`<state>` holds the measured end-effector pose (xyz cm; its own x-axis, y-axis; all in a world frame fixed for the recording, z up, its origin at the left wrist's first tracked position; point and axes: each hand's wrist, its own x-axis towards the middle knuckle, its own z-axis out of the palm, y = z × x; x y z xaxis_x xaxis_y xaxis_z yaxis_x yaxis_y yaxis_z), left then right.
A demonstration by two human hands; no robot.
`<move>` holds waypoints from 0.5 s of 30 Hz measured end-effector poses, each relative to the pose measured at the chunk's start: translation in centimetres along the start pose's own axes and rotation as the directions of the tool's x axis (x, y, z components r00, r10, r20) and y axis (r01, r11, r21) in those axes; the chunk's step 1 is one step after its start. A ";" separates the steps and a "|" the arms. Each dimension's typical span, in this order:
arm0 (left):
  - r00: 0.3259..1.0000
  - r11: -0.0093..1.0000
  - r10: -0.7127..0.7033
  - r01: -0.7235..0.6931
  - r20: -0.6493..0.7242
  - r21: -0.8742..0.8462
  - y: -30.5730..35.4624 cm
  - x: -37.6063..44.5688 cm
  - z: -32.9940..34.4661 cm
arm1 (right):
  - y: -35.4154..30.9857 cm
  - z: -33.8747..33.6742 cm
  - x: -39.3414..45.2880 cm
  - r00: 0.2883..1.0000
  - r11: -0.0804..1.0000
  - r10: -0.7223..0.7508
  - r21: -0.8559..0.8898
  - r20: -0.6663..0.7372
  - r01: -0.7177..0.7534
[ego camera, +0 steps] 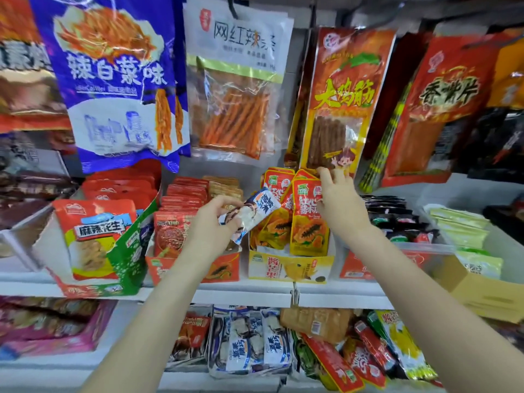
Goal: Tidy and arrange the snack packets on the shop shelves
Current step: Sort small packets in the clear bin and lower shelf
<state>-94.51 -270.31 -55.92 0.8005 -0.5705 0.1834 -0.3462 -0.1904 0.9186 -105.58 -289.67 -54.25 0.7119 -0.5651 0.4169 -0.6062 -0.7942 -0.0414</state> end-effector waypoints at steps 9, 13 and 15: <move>0.988 0.970 -0.075 0.103 0.132 -0.219 -0.3 -2.7 -1.8 | 0.3 -1.8 -2.6 0.992 0.994 -0.086 -0.053 0.093 0.091; 0.978 0.977 -0.028 0.070 0.208 -0.200 -0.6 -4.5 -2.9 | -1.6 -4.7 -5.4 0.995 0.805 -0.097 0.586 -0.019 0.090; 0.959 0.988 0.025 0.019 0.283 -0.153 -0.5 -5.2 -3.0 | -3.0 -5.9 -7.7 0.944 0.570 -0.187 0.812 0.273 -0.122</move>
<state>-97.03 -264.87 -56.25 0.6207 -0.7777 0.1002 -0.2517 -0.0765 0.9648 -111.32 -281.63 -52.01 0.8818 -0.4458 0.1537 -0.1444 -0.5656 -0.8119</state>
